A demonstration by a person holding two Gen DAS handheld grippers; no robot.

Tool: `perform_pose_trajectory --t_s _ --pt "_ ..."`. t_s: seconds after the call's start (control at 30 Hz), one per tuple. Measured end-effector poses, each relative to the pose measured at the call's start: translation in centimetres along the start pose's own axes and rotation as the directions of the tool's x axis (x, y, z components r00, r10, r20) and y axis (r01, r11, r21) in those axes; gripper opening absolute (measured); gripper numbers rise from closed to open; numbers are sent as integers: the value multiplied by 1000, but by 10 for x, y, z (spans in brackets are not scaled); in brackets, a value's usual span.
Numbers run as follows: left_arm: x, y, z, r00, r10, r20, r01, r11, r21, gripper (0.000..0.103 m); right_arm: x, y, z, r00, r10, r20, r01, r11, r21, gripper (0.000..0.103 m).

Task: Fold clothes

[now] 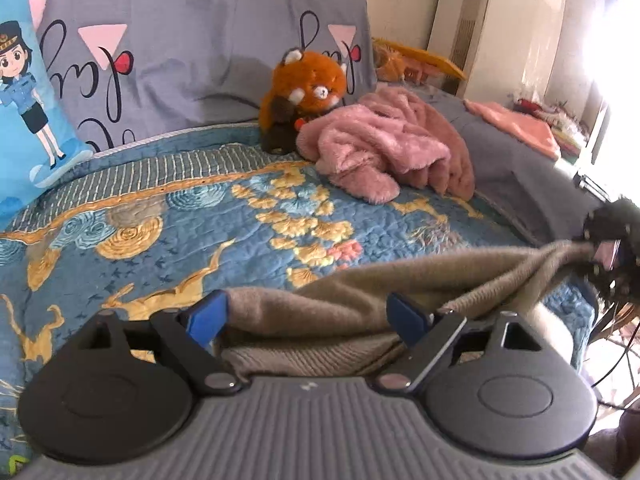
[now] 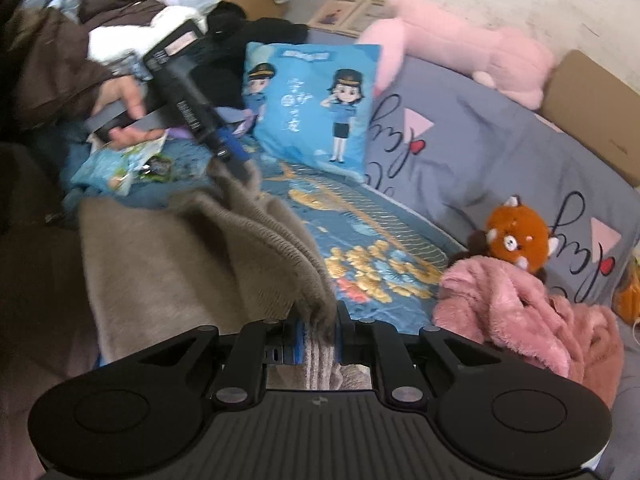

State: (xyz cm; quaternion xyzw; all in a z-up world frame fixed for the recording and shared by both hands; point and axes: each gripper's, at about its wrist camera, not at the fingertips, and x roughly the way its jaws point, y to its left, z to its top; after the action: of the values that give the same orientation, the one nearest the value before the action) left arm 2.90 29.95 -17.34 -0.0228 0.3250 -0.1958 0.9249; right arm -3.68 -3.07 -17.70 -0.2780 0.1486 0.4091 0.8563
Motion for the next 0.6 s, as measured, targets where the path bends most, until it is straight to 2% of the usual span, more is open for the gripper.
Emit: perform_pose_trajectory --t_s 0.17,0.3,0.47,0.6 --pt "-11 1 -4 1000 17 9 -17 1000 -5 92 4 3 1 1000 30 3 -30 996 -83 13" --pt "-18 11 -7 999 24 22 -23 997 -73 94 13 0 1 1000 -5 -5 5 995 -97 13" --pt "-18 11 -4 998 37 42 -33 996 -88 94 50 -40 4 996 -90 -28 92 994 64 12" --pt "-17 5 2 997 50 58 -45 996 -80 97 97 -87 -2 989 -73 -127 105 958 267 12"
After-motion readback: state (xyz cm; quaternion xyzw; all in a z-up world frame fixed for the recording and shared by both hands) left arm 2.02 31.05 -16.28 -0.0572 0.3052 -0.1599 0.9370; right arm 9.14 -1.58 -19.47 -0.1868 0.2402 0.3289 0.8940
